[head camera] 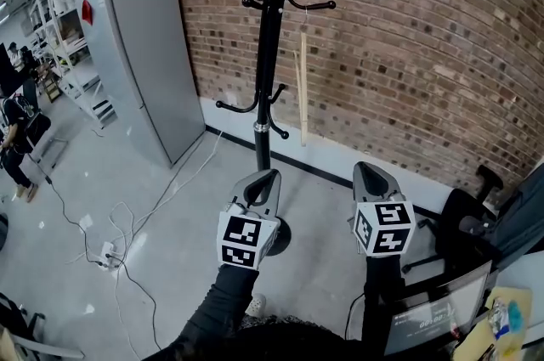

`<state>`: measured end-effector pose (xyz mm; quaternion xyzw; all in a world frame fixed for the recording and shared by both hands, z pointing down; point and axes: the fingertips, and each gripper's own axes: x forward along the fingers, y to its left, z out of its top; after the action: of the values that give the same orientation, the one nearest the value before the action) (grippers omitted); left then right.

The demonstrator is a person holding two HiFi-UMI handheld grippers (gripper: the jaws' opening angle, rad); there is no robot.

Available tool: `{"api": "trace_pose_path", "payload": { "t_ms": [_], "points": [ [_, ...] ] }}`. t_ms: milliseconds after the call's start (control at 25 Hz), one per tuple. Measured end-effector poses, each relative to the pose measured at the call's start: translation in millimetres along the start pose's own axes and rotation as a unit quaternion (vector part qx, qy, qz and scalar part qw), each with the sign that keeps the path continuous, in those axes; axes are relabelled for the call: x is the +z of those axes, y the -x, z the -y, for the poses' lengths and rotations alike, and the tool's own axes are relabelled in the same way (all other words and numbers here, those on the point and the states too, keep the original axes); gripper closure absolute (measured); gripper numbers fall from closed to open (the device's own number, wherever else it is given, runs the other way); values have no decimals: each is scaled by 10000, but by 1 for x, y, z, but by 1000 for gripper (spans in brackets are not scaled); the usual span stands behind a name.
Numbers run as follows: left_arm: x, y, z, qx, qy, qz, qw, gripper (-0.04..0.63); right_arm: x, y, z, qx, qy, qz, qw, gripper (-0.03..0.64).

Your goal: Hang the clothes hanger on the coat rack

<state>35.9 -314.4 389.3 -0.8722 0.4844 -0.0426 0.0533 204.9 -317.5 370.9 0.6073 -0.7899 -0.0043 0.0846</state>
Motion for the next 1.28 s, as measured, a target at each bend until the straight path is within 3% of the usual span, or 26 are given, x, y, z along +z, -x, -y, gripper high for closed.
{"api": "trace_pose_path", "payload": {
  "t_ms": [840, 1280],
  "points": [
    [1, 21, 16, 1, -90, 3, 10000, 588, -28, 25, -4, -62, -424, -183, 9989, 608],
    [-5, 27, 16, 18, -25, -9, 10000, 588, -37, 31, -10, -89, -360, -293, 9989, 609]
  ]
}}
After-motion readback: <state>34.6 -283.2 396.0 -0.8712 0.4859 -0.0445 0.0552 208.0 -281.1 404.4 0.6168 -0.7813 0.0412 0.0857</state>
